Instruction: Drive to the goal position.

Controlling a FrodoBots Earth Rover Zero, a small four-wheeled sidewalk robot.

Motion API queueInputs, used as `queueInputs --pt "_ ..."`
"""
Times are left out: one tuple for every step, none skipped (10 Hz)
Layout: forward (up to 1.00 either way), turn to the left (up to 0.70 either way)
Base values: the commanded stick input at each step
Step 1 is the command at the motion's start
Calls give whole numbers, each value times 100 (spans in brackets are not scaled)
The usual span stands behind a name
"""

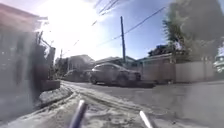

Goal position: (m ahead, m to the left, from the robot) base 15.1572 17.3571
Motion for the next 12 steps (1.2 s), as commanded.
queueInputs --pt "87 0" --pt "87 0" --pt "87 0" --pt "87 0" --pt "87 0" --pt "87 1" --pt "87 2" --pt "87 2" --pt "87 3" --pt "87 4" --pt "87 5" --pt "87 11"
